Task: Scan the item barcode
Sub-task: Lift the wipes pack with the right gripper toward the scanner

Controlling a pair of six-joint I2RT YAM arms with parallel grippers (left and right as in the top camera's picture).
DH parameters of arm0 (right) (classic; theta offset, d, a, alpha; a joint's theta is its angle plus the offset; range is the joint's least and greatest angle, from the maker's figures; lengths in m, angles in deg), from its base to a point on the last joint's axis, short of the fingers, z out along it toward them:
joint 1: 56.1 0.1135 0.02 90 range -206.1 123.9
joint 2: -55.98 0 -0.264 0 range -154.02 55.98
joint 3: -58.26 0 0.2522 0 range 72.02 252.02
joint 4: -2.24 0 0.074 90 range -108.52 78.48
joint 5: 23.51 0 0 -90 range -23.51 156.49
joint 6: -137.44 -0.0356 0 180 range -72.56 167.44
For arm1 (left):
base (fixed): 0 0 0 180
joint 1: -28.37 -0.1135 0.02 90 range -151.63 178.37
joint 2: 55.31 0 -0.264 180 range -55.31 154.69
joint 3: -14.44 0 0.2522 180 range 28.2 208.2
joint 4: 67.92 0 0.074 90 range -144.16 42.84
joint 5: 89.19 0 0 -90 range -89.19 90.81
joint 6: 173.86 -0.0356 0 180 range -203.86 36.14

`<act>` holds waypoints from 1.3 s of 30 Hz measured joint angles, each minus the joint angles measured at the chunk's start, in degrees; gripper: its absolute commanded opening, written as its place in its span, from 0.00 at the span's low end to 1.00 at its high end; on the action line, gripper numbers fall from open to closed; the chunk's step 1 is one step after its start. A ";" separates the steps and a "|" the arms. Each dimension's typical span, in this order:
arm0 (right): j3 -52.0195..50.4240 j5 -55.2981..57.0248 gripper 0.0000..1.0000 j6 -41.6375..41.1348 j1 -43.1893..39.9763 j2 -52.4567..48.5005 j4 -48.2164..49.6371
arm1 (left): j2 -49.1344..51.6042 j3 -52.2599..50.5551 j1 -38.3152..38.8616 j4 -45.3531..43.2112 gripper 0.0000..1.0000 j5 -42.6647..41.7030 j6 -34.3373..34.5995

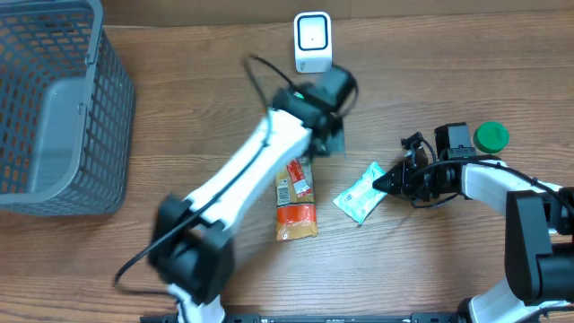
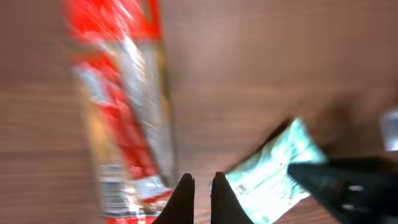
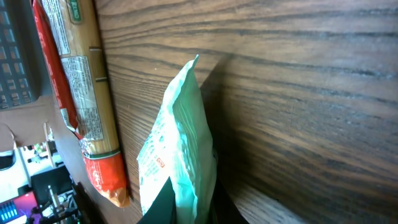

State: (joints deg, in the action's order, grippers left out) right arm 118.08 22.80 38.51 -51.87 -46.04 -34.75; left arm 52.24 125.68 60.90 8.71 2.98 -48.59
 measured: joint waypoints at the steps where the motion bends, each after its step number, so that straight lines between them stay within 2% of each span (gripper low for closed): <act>1: 0.00 -0.22 0.04 0.17 0.00 0.00 0.00 | -1.40 1.22 -1.05 0.79 0.04 0.61 -0.39; 7: 1.29 -2.58 0.04 3.58 0.00 1.05 -3.04 | -7.54 3.43 -12.07 5.79 0.04 3.08 -5.33; 16: 8.68 -2.21 0.04 8.57 0.00 7.17 -12.13 | -7.26 3.43 -26.23 7.19 0.08 3.72 -12.70; 20: 10.23 -0.59 0.04 11.85 0.00 7.69 -16.33 | -7.26 3.43 -30.71 6.60 0.18 3.72 -13.46; 21: 10.47 -0.11 0.04 12.48 0.00 7.69 -17.22 | -7.26 3.43 -31.61 6.56 0.25 3.72 -13.55; 22: 10.73 0.44 0.04 13.11 0.00 7.69 -18.12 | -7.26 3.43 -32.39 6.58 0.50 3.76 -14.10; 23: 11.08 0.96 0.04 13.88 0.00 7.69 -19.06 | -7.26 3.43 -32.98 6.58 0.82 3.93 -14.58; 24: 11.54 1.57 0.04 14.34 0.00 7.69 -20.02 | -7.26 3.43 -33.35 6.58 1.00 3.98 -14.86; 31: 19.32 4.28 0.04 17.14 0.00 7.69 -27.32 | -7.26 3.43 -33.55 6.58 1.00 4.09 -15.82; 39: 33.73 9.86 0.03 18.84 0.92 7.67 -37.55 | -7.26 3.43 -33.55 6.58 1.00 4.09 -16.00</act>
State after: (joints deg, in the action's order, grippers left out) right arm 151.81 32.66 57.35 -50.95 -38.36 -72.30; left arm 44.98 129.11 27.35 15.29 7.07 -64.59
